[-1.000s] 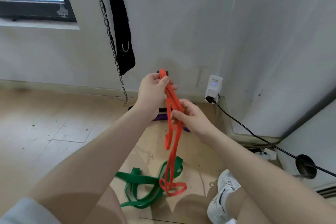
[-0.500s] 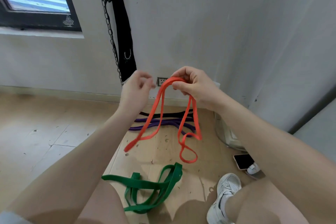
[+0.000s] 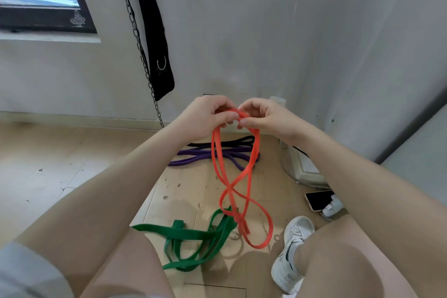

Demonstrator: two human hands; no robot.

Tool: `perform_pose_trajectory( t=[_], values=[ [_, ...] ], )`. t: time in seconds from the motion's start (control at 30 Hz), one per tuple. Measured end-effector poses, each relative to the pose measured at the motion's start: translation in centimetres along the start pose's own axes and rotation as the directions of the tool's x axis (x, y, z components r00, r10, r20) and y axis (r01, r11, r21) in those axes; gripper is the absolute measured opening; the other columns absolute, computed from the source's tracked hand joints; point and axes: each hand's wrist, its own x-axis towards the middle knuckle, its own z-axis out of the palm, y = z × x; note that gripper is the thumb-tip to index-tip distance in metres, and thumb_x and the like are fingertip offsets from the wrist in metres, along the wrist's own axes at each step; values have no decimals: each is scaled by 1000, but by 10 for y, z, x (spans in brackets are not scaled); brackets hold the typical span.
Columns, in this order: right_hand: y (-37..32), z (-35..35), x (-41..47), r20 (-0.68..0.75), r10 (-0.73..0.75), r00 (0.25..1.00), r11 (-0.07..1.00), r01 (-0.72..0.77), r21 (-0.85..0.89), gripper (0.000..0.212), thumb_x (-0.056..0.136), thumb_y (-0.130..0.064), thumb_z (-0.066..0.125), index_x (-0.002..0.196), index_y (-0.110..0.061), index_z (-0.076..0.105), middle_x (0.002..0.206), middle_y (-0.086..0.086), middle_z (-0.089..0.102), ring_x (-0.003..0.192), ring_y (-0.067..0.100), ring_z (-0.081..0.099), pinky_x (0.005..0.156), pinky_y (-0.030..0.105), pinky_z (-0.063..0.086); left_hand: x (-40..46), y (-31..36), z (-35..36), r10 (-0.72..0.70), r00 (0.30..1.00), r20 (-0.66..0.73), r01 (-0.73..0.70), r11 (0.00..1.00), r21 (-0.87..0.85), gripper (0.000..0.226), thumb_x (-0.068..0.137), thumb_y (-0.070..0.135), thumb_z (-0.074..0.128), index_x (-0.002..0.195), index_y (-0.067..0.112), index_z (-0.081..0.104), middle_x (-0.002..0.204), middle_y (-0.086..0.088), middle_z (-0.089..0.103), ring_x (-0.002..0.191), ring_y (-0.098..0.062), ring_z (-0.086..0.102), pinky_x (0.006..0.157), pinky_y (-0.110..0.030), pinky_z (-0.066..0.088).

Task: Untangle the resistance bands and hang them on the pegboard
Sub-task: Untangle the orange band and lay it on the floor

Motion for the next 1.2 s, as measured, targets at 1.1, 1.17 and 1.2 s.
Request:
perform_pose_trajectory(
  t=[1.1,1.17,1.2],
  values=[
    [56,24,4,-249,47,967,914,-142,-380,19,98,-18,42,98,-12,60,82,-6,66,67,12,55,66,29,46,-37,-82,30,-429,899,-93,371,855,-363,20,98,21,40,93,22,59,65,3,48,61,-15,40,62,-31,35],
    [47,24,8,-291,63,955,955,-142,-259,19,97,-17,44,97,-11,63,83,-1,67,66,14,56,66,31,49,-39,-83,36,-416,909,-38,372,848,-378,24,99,26,36,95,19,59,64,5,45,60,-13,39,63,-32,34],
    [43,26,11,-298,81,951,978,-133,-159,19,97,-17,45,97,-10,63,83,1,66,66,16,56,66,31,51,-41,-81,39,-404,914,-27,364,849,-384,24,99,30,36,96,21,58,65,7,45,62,-11,41,66,-31,36]
  ],
)
